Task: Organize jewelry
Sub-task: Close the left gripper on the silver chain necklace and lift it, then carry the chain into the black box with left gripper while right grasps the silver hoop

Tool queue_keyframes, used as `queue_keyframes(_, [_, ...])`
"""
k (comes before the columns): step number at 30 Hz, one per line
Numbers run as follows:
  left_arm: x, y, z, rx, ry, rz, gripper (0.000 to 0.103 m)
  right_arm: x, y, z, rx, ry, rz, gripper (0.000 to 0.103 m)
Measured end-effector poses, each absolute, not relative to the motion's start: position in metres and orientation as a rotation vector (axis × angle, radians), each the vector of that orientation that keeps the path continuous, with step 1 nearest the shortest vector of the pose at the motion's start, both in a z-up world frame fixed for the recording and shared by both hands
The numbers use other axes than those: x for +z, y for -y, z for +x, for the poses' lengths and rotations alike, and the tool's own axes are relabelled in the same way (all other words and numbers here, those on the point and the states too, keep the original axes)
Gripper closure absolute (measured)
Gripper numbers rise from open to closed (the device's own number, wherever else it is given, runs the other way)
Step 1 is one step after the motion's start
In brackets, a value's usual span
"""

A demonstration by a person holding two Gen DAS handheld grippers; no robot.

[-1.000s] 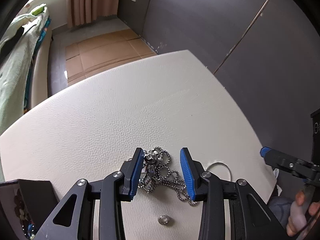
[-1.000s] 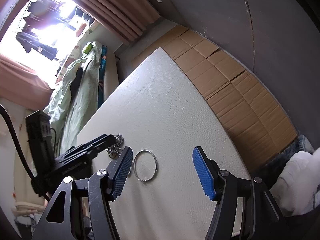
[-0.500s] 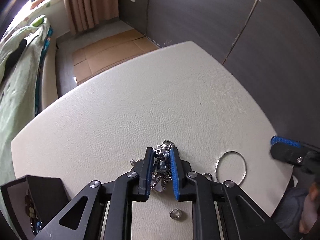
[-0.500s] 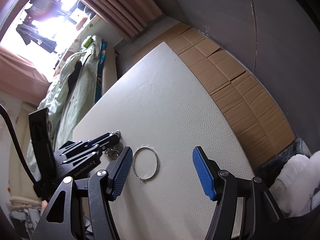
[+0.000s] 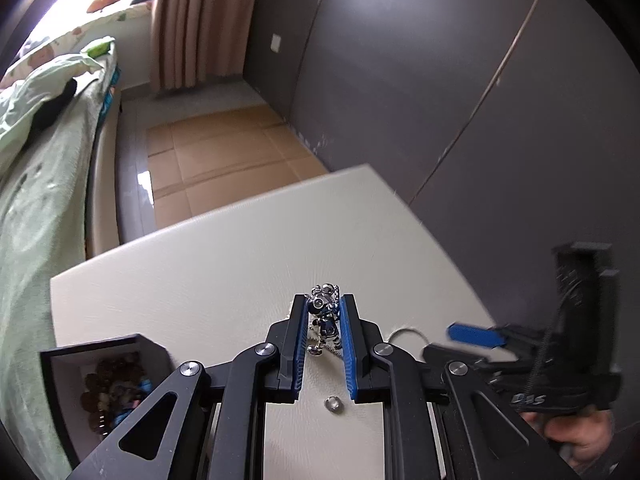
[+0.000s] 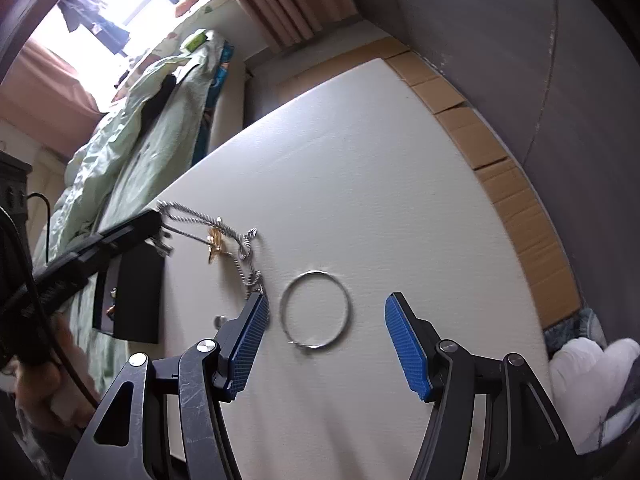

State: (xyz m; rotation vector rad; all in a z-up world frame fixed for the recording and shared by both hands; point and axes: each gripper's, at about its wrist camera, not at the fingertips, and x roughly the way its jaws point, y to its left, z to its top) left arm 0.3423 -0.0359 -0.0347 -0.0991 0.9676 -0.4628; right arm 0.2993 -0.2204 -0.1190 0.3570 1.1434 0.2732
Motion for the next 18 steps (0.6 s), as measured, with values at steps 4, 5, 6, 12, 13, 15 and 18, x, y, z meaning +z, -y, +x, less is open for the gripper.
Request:
queue_keyframes(4, [-0.014, 0.023, 0.336, -0.471, -0.92, -0.152, 0.098, -0.117, 0.211, 0.297, 0.306, -1.13, 0.337, 0.04])
queue_keyframes(5, [-0.009, 0.019, 0.334, -0.471, -0.905, -0.163, 0.098, -0.117, 0.209, 0.297, 0.31, -1.13, 0.331, 0.04])
queue_keyframes(6, [-0.005, 0.016, 0.333, -0.471, -0.894, -0.172, 0.098, -0.117, 0.207, 0.297, 0.313, -1.131, 0.326, 0.04])
queue_keyframes(12, [0.011, 0.001, 0.327, -0.471, -0.852, -0.208, 0.098, -0.118, 0.199, 0.296, 0.293, -1.146, 0.278, 0.04])
queue_keyframes(13, [0.013, 0.0, 0.326, -0.473, -0.847, -0.214, 0.098, -0.118, 0.198, 0.296, 0.287, -1.15, 0.27, 0.041])
queue_keyframes(15, [0.02, -0.003, 0.324, -0.476, -0.829, -0.224, 0.098, -0.119, 0.195, 0.295, 0.262, -1.158, 0.232, 0.041])
queue_keyframes(18, [0.031, -0.011, 0.318, -0.485, -0.803, -0.235, 0.098, -0.12, 0.185, 0.295, 0.248, -1.173, 0.16, 0.041])
